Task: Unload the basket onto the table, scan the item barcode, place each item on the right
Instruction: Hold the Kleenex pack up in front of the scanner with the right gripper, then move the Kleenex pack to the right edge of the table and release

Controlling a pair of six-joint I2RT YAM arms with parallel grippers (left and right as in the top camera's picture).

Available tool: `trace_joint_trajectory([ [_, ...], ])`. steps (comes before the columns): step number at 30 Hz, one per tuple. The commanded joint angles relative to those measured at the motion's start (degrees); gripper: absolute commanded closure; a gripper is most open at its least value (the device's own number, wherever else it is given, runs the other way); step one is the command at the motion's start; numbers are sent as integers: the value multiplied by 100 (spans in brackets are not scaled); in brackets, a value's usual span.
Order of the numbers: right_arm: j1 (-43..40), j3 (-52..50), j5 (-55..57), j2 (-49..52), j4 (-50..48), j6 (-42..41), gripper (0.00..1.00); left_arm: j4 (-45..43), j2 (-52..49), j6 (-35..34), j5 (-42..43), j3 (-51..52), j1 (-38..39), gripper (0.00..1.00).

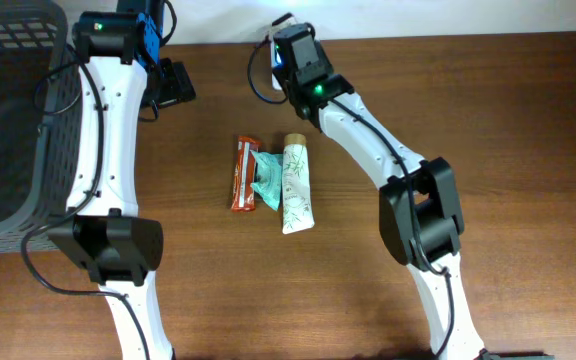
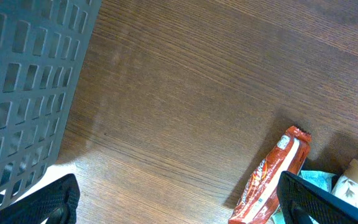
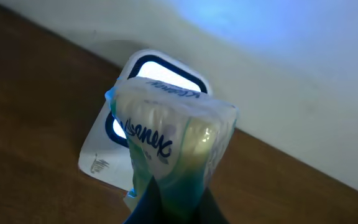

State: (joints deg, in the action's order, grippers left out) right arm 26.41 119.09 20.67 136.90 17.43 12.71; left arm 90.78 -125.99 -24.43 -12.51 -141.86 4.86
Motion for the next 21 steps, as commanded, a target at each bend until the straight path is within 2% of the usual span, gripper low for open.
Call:
trace_joint_trajectory([
  [1,-63,264,13,-229,9,4,96,-4,57,50,-61,-35,11,1],
  [4,-457,527,442,-605,315,-584,96,-4,57,50,-61,-35,11,1],
  [7,-1445,608,573,-796,1436,-1241,96,-4,57,50,-61,-35,11,1],
  [10,-2920,562,411,-708,3023,-2157,96,-4,57,50,-61,-35,11,1],
  [11,-3364,553,157,-627,3394,-2181,96,-4,57,50,-61,-35,11,1],
  [15,-4489,260,-748,-463,3635,-2194,96,-4,57,50,-61,-35,11,1],
  [18,-5311,116,-549,-431,3641,-3491,96,-4,57,50,-61,-35,11,1],
  [19,-5549,116,-667,-431,3639,-3742,91,-4,57,50,-61,-35,11,1],
  [20,-5700,116,-826,-431,3641,-3740,70,-4,57,50,-61,-35,11,1],
  [21,-5919,116,-951,-431,3718,-3742,69,-4,57,50,-61,-35,11,1],
])
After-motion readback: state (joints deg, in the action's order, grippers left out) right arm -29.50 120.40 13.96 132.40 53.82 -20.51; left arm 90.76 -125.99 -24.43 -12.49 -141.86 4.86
